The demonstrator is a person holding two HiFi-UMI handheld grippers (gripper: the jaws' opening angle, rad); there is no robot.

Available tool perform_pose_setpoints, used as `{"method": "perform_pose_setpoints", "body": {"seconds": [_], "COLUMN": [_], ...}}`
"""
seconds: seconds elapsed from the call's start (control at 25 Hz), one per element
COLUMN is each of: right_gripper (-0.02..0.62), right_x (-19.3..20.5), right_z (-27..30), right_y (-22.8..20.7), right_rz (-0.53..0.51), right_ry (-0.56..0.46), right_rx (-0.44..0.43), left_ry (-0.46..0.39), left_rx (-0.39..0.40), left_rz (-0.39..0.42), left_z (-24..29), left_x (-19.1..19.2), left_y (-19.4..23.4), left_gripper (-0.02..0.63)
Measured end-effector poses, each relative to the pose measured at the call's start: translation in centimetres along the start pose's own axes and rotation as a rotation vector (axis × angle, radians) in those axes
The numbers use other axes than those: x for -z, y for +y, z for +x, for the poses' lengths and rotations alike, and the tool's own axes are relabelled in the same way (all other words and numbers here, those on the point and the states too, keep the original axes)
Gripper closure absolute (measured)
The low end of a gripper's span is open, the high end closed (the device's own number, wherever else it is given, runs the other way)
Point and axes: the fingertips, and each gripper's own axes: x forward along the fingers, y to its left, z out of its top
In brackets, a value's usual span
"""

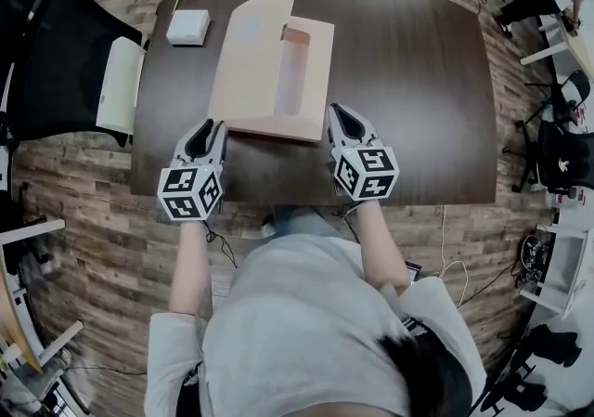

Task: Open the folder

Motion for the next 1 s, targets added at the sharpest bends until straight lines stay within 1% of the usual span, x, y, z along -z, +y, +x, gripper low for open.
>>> {"method": "perform_pose_setpoints", "body": {"seconds": [0.08,0.12,0.2,0.32,0.64,0.8,1.0], "right_gripper": [0.58,0.58,0.58,0.58,0.58,0.58,0.578], "right_x": [-0.4,-0.6,-0.8,-1.3,-3.3,-4.6,-6.2], "right_z": [-0.5,-0.7,-1.1,-1.8,-4.1,-5.4,-7.3], "right_y": [0.4,0.6,1.1,1.8,3.7,4.8,6.0], "right_rz": [-0.005,-0.007,-0.012,-0.023,-0.067,-0.105,-0.135], "right_ry": [-0.012,-0.017,-0.027,-0.04,-0.096,-0.133,-0.184], "right_rx": [-0.005,-0.008,-0.014,-0.026,-0.042,-0.045,-0.051], "left_ry": [-0.023,-0.035,-0.061,-0.099,-0.211,-0.262,-0.33], "left_rx": [-0.012,-0.026,-0.058,-0.082,-0.095,-0.111,-0.133], "left_rz": [0.023,0.037,0.065,0.098,0.137,0.171,0.193], "left_z": [-0.8,-1.2,-2.0,-3.3,-7.3,-9.2,-11.7], "left_x": [-0.6,-0.9,-1.6,-2.7,-5.9,-7.2,-8.7], "left_y": [-0.2,-0.2,0.0,0.0,-1.5,-2.3,-3.2], "left_gripper": [0.523,0.534,0.58,0.594,0.595,0.595,0.595]}}
